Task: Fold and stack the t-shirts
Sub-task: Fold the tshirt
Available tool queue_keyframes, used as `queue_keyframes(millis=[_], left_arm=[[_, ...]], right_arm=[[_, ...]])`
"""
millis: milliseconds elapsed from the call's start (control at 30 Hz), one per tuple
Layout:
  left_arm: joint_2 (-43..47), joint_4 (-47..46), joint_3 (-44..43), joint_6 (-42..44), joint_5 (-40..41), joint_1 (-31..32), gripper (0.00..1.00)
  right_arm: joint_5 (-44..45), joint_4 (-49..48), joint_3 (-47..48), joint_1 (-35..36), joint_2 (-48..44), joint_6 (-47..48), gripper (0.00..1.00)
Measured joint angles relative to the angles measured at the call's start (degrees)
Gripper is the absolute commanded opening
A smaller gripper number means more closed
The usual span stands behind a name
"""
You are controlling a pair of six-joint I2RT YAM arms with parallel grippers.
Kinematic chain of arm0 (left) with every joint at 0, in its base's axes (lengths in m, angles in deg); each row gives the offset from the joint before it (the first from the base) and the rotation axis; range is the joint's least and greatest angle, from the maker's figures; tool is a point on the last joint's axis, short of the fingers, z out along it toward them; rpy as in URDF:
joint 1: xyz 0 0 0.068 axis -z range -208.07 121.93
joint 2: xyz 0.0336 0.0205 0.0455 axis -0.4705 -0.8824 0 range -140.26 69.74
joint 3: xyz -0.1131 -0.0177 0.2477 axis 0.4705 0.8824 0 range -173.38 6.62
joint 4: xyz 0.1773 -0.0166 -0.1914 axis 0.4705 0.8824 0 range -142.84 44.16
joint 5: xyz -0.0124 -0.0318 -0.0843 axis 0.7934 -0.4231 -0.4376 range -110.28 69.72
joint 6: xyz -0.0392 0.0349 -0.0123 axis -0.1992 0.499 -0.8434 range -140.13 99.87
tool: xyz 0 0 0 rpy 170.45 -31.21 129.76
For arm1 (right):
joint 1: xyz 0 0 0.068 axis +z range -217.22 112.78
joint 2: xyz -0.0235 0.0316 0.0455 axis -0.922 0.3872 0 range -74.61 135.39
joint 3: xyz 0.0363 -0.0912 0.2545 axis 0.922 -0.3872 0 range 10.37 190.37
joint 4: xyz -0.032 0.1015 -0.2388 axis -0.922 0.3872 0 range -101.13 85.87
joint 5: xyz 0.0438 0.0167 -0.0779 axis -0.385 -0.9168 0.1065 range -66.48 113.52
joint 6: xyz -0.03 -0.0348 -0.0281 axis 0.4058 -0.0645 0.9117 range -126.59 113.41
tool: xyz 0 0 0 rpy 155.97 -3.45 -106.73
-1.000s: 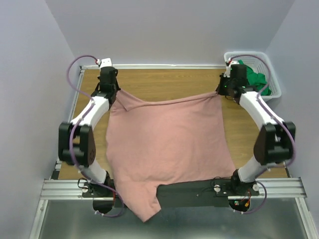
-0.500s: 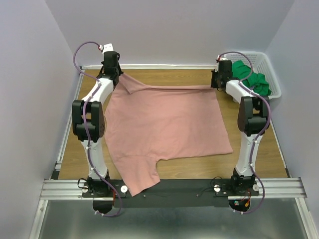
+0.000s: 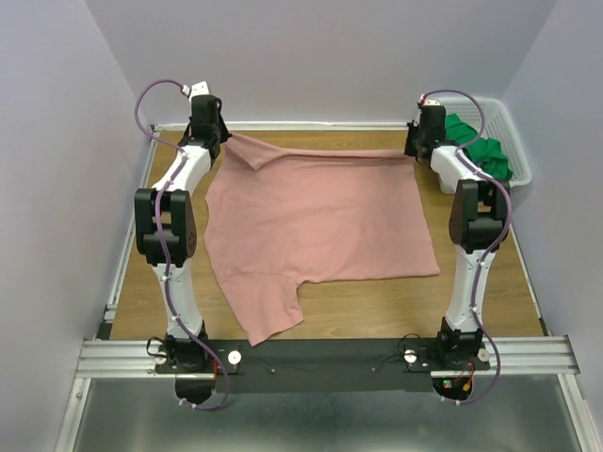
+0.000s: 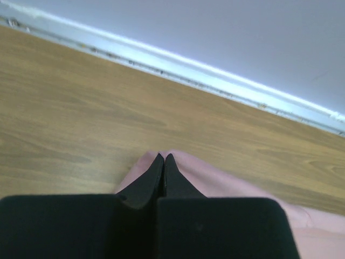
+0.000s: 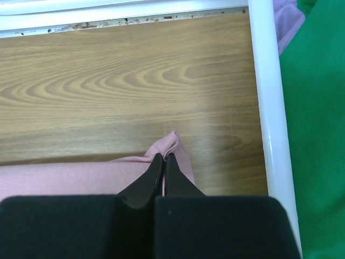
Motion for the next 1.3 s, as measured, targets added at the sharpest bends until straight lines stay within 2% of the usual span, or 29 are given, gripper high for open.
queue_keyframes(millis=[333,633,867,1100,1300], left_arm=[[3.4,2.6,9.9,-4.2,-2.6,-1.2,0.0],[14.4,6.4,12.3,-9.9,-5.2,-1.9,0.0],[22.0,6.6,22.6,-14.7,-7.6,-1.9,0.0],[23.8,6.1,32.1,-18.4,-9.9,-1.9,0.0],[28.8,6.2,36.8,-21.4,-11.7,-1.9,0.0]], right_arm=[[-0.1,0.2,-1.4,0.0,-0.8,-1.7,0.01],[-0.1,0.9,-3.7,0.0,-4.9,-3.0,0.01],[-0.2,1.2,-5.9,0.0,-8.7,-3.1,0.01],[-0.2,1.4,-11.2,0.0,-9.6,-4.0,0.01],[-0.1,1.7,-12.5,-0.2,-9.6,-4.7,0.0]])
